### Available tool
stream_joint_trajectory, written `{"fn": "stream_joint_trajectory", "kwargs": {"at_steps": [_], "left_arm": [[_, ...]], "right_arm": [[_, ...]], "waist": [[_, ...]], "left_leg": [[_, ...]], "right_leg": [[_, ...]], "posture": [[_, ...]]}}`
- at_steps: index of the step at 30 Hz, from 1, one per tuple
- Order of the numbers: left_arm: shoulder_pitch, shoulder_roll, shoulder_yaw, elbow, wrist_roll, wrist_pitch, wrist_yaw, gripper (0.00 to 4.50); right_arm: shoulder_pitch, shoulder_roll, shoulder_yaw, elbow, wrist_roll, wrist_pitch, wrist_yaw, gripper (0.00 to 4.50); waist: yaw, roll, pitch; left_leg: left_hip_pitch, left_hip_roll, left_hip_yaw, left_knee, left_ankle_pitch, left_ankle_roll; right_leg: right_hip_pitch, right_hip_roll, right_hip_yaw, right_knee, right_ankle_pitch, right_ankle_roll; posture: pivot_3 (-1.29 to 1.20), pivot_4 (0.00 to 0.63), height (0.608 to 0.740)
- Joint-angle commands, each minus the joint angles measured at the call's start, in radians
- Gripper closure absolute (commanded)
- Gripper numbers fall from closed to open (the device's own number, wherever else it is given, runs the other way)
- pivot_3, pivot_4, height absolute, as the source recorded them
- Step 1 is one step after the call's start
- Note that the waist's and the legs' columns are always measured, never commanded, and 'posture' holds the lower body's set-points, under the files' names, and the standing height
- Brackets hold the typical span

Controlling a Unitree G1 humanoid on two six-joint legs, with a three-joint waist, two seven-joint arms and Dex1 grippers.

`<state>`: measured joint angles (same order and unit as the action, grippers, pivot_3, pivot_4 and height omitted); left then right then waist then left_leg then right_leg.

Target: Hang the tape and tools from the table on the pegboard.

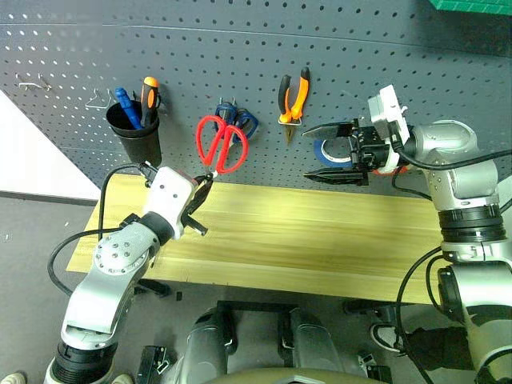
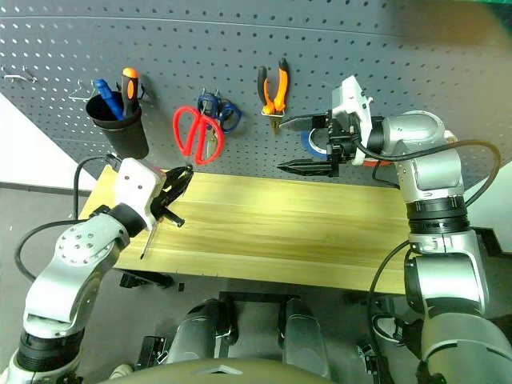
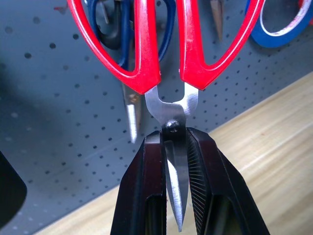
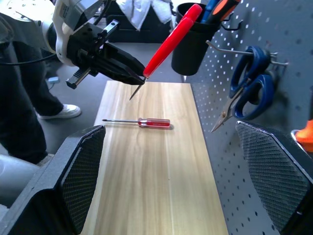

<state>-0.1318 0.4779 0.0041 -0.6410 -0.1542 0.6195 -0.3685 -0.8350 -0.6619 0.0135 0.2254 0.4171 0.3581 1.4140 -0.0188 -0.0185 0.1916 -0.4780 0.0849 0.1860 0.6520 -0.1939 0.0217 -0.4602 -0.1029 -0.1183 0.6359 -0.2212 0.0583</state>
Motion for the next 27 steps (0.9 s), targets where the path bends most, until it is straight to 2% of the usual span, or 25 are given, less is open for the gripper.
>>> {"fn": "stream_joint_trajectory", "kwargs": {"at_steps": [1,11,27], "left_arm": [[-0.026,0.002,-0.009,0.013,0.024,-0.061,-0.003,4.22],[-0.072,-0.036,-0.03,0.103,0.068,-0.119,0.029,4.22],[-0.151,-0.071,-0.097,0.249,0.113,-0.162,0.003,4.22]], "right_arm": [[-0.019,-0.024,-0.044,-0.024,0.026,-0.005,-0.009,0.0],[-0.028,-0.031,-0.083,-0.071,0.103,0.073,-0.025,0.0],[0.007,-0.051,-0.078,-0.097,0.093,0.095,-0.059,0.0]], "waist": [[0.0,0.001,-0.002],[-0.001,0.004,-0.008],[-0.003,0.007,-0.021]], "left_leg": [[0.0,0.0,0.0,0.0,0.001,0.001],[0.0,0.0,0.0,0.009,0.0,0.004],[0.0,0.001,0.0,0.012,0.0,0.005]], "right_leg": [[0.0,0.0,0.0,0.0,0.0,0.0],[0.001,0.0,0.0,0.01,0.0,0.0],[0.0,0.0,0.001,0.014,0.0,0.0]], "posture": [[-0.04,0.082,0.73],[-0.05,0.077,0.73],[-0.09,0.09,0.73]]}}
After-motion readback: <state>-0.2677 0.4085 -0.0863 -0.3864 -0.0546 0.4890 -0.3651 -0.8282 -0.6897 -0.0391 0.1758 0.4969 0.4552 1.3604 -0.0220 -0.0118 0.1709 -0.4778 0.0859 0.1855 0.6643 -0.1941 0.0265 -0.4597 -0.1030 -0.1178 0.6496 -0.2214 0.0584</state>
